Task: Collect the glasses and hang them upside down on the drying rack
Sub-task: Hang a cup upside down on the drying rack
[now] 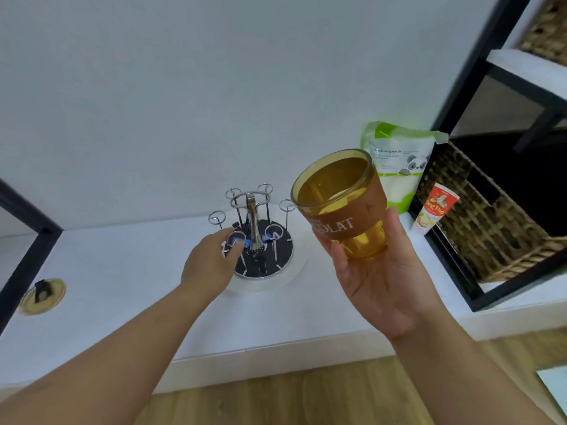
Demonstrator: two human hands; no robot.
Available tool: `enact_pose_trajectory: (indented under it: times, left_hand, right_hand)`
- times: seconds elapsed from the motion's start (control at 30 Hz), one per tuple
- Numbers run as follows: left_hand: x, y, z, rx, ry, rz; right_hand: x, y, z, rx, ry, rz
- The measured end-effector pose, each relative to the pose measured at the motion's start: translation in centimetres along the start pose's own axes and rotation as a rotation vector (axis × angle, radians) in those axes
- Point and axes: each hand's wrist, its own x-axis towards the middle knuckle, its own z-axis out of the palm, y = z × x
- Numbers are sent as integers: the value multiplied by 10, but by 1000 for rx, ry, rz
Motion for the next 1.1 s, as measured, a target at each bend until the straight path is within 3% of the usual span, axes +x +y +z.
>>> enact_pose_trajectory:
  times: [0.2, 0.47, 0.9, 1.0, 1.1]
  left_hand:
    - [5, -1, 12, -101, 63, 51]
    - [-2, 19, 21, 47, 96, 157]
    - [-18, 22, 11, -7, 203, 283]
    - [-9, 1, 0, 50, 273, 269]
    - [1, -16, -4, -32, 238, 133]
  right_hand:
    - [-3, 3, -11, -34, 30, 18]
    - [-5, 0, -21, -50, 61, 27]
    - [-12, -2, -33, -133, 105, 37]
    - [-11, -1, -34, -193, 130, -3]
    - [-5, -2, -32, -308, 201, -77]
